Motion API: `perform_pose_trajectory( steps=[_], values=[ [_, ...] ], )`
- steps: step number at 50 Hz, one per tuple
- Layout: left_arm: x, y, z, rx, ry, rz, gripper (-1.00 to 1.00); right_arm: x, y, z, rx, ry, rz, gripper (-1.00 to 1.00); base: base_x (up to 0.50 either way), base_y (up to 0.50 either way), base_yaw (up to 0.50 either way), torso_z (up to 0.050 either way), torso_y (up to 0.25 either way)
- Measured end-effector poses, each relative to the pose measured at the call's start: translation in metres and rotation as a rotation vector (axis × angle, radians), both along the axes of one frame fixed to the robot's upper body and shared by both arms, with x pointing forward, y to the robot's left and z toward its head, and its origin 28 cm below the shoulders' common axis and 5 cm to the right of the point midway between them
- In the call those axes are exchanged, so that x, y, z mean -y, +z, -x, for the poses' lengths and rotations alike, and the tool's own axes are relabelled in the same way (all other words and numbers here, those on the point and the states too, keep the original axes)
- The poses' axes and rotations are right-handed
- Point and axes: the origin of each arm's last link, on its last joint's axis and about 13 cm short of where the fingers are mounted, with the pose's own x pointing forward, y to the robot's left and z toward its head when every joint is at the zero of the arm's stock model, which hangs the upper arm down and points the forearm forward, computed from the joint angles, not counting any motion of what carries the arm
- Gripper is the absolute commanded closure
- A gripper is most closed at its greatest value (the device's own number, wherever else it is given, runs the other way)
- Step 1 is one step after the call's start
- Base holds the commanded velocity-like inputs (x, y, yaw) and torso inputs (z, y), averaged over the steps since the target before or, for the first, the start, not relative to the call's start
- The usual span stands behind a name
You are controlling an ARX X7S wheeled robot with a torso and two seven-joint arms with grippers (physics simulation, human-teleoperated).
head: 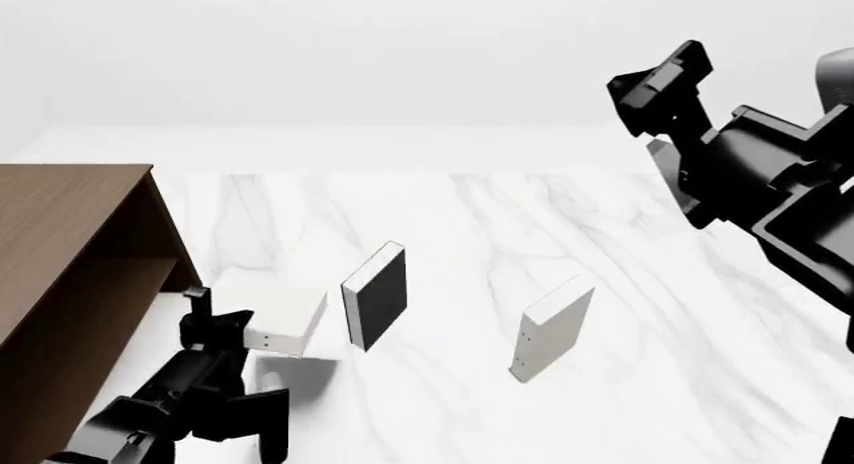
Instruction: Pick up the book on the right and place it under the cabinet shelf.
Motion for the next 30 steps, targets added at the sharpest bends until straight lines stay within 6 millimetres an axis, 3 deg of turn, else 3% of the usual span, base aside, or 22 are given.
perform_pose_trajectory(
  steps=[30],
  values=[
    [-0.007, -0.016, 0.017, -0.147, 0.129, -0.011, 1.00, 0.001, -0.002, 0.000, -0.004, -0.004, 0.003, -1.00, 0.00, 0.00, 0.00, 0.000, 0.001]
  ],
)
